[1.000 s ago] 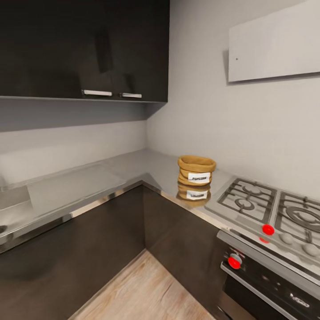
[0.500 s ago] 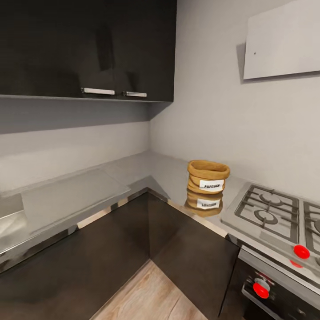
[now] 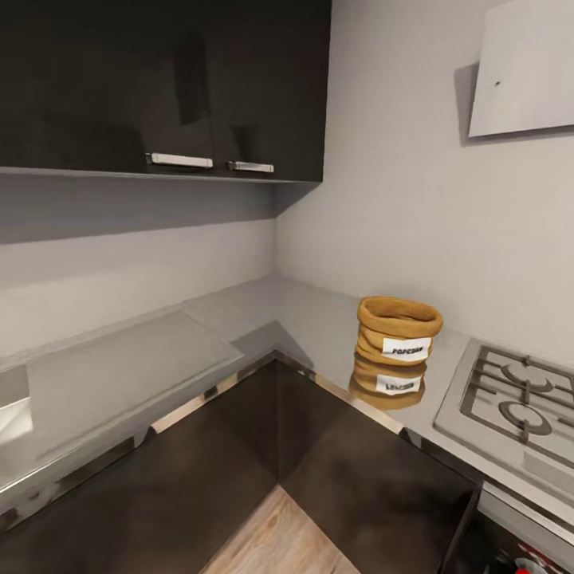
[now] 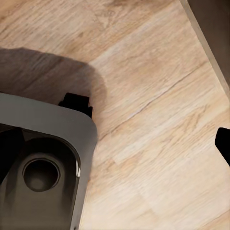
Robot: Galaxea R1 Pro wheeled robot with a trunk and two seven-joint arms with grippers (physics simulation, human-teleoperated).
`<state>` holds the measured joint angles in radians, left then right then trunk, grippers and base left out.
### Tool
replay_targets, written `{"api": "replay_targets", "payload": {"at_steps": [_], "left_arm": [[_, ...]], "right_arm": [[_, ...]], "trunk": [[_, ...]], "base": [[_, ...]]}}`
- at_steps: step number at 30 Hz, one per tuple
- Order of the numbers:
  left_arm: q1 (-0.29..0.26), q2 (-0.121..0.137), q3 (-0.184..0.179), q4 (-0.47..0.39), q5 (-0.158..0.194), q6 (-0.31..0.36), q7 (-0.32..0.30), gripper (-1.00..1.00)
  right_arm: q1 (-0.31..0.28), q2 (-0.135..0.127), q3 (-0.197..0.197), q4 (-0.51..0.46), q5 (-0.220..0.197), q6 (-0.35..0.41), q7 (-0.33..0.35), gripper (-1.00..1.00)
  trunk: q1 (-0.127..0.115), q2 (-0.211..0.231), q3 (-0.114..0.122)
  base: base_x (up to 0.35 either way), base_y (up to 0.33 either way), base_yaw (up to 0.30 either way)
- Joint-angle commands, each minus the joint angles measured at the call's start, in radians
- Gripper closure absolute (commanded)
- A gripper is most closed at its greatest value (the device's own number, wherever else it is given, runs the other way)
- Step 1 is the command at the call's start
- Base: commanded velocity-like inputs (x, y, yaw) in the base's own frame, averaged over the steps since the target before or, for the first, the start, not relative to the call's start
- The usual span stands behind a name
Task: In the kitchen, take the popcorn bag from the countertop, put it into the microwave, and heat it until the popcorn is cooked so the cooked popcorn ends up inside the bag.
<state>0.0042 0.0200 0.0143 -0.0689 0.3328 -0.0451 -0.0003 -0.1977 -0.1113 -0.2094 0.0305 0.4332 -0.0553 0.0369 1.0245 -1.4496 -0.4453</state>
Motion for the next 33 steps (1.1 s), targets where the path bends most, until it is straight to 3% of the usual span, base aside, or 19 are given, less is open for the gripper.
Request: {"api": "replay_targets", "payload": {"at_steps": [1,33], "left_arm": [[0.000,0.000,0.001,-0.002,0.004,-0.001,0.000,-1.00],[0.000,-0.004,0.000,-0.003,0.003,-0.002,0.000,-1.00]], "right_arm": [[-0.002,-0.001,-0.008,0.003,0.006,-0.007,0.001,-1.00],[-0.002,0.001,-0.010,0.003,-0.002,-0.005,0.001,-1.00]], "trunk": [[0.000,0.000,-0.001],[0.000,0.000,-0.001]], "base": [[0.248,0.137,-0.040],[0.023,0.013,-0.235]]}}
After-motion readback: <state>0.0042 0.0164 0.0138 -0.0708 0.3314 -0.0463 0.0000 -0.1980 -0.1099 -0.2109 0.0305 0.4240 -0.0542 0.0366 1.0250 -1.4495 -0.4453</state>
